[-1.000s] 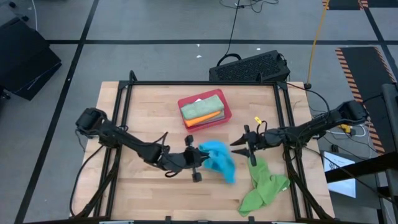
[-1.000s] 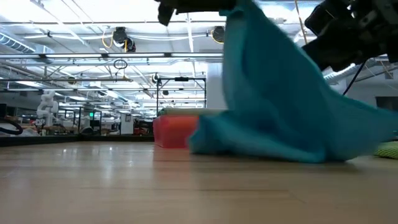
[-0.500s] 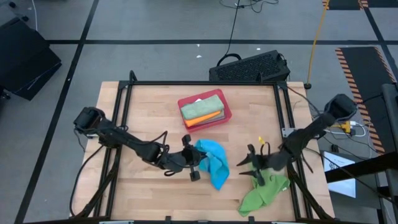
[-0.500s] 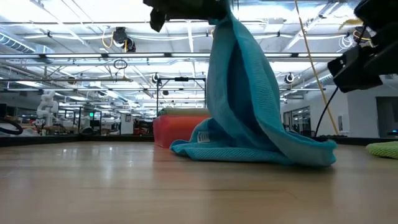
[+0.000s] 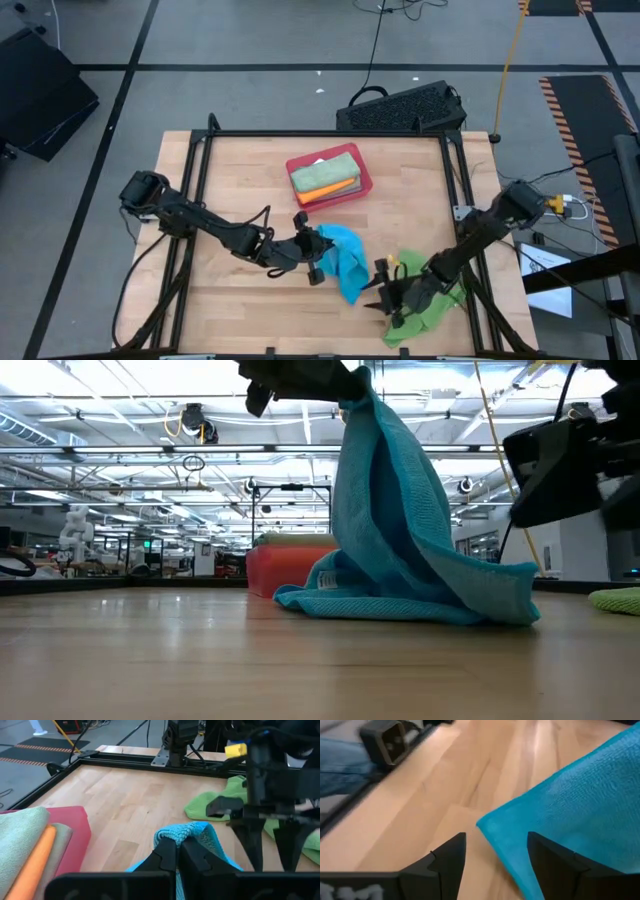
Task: Fold microfiber towels
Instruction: Fold the blue microfiber cloth
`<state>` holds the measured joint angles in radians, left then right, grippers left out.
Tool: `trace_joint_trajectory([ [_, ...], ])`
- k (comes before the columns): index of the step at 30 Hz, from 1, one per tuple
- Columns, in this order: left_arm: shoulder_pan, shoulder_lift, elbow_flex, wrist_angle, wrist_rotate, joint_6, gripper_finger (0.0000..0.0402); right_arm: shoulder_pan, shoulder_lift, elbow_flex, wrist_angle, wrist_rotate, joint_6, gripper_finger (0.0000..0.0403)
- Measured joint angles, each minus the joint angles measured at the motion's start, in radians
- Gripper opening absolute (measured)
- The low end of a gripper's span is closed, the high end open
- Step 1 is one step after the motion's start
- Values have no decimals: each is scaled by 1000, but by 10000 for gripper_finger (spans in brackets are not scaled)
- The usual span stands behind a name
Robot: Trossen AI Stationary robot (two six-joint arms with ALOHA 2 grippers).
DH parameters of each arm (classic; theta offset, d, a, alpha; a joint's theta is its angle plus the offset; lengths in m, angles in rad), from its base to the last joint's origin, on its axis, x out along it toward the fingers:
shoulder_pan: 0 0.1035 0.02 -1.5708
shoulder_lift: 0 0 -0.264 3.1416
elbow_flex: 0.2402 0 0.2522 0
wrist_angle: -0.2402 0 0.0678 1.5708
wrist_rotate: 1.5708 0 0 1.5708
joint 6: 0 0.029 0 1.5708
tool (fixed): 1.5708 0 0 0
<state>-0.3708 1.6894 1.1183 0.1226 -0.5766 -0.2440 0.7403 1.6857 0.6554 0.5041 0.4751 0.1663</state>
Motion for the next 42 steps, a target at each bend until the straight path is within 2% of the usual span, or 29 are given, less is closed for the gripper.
trace_joint_trajectory([
  [5, 7, 0, 0, 0, 0, -1, 16, -2, 90, 56, 7, 61, -26, 200],
  [9, 14, 0, 0, 0, 0, 4, 6, -1, 153, 73, 54, 149, -33, 196],
  [16, 33, 0, 0, -7, -1, 5, 16, 2, 197, 73, 96, 148, -24, 207],
  [23, 67, 0, 0, 2, -7, -18, 9, 0, 197, 73, 97, 164, -9, 218],
  [28, 77, 0, 0, -2, -7, -31, 9, -29, 197, 72, 96, 184, 35, 212],
  [32, 76, 0, 0, -2, -6, -29, 6, -45, 197, 72, 97, 185, 85, 170],
  [39, 76, 0, 0, -35, -6, -47, 11, -45, 197, 72, 106, 203, 87, 24],
  [42, 76, 0, 0, -48, -2, -50, 5, -33, 197, 72, 153, 208, 72, 11],
])
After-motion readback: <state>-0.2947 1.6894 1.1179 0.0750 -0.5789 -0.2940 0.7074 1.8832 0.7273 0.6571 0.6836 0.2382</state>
